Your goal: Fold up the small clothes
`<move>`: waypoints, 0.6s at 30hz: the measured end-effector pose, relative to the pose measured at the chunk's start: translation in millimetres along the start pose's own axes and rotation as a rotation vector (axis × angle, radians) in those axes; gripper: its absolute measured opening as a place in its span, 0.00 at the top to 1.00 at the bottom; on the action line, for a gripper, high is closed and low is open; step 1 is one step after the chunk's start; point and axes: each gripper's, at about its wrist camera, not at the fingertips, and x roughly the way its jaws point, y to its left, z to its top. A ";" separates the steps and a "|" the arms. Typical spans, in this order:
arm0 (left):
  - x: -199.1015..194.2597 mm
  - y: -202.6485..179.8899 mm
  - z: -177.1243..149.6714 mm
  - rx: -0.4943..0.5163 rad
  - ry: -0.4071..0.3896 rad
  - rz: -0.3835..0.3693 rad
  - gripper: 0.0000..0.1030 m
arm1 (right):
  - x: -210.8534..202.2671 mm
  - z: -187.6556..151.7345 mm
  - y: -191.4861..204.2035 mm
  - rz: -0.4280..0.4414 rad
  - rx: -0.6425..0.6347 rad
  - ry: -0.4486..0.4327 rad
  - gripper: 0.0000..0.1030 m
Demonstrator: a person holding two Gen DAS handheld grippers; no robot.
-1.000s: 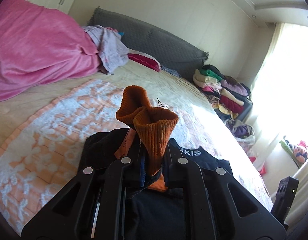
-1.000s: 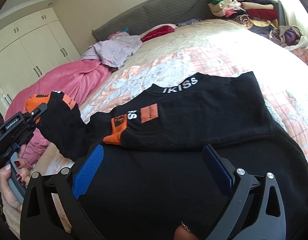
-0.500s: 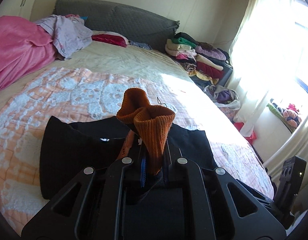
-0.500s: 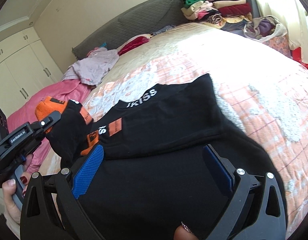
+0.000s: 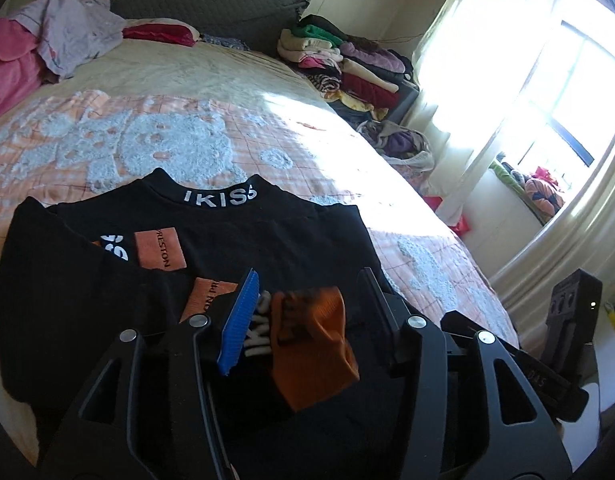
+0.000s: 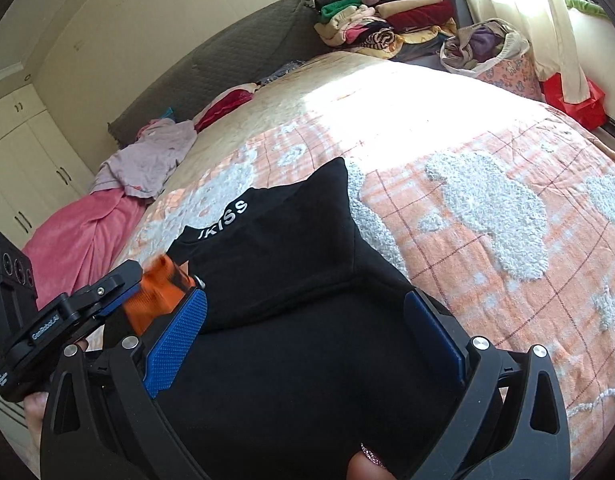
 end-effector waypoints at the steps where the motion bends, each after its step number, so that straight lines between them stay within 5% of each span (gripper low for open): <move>1: -3.0 3.4 2.0 -0.006 -0.008 -0.001 0.56 | 2.9 -0.7 1.5 0.001 -0.002 0.006 0.05; 5: -20.5 26.0 13.5 -0.032 -0.060 0.063 0.48 | 18.8 -4.8 17.5 0.012 -0.046 0.044 0.05; 12: -39.5 89.2 28.8 -0.119 -0.085 0.300 0.37 | 68.6 -19.0 58.0 0.001 -0.159 0.192 0.06; 18: -63.5 129.4 32.4 -0.247 -0.126 0.350 0.36 | 93.2 -30.8 77.2 -0.019 -0.220 0.228 0.57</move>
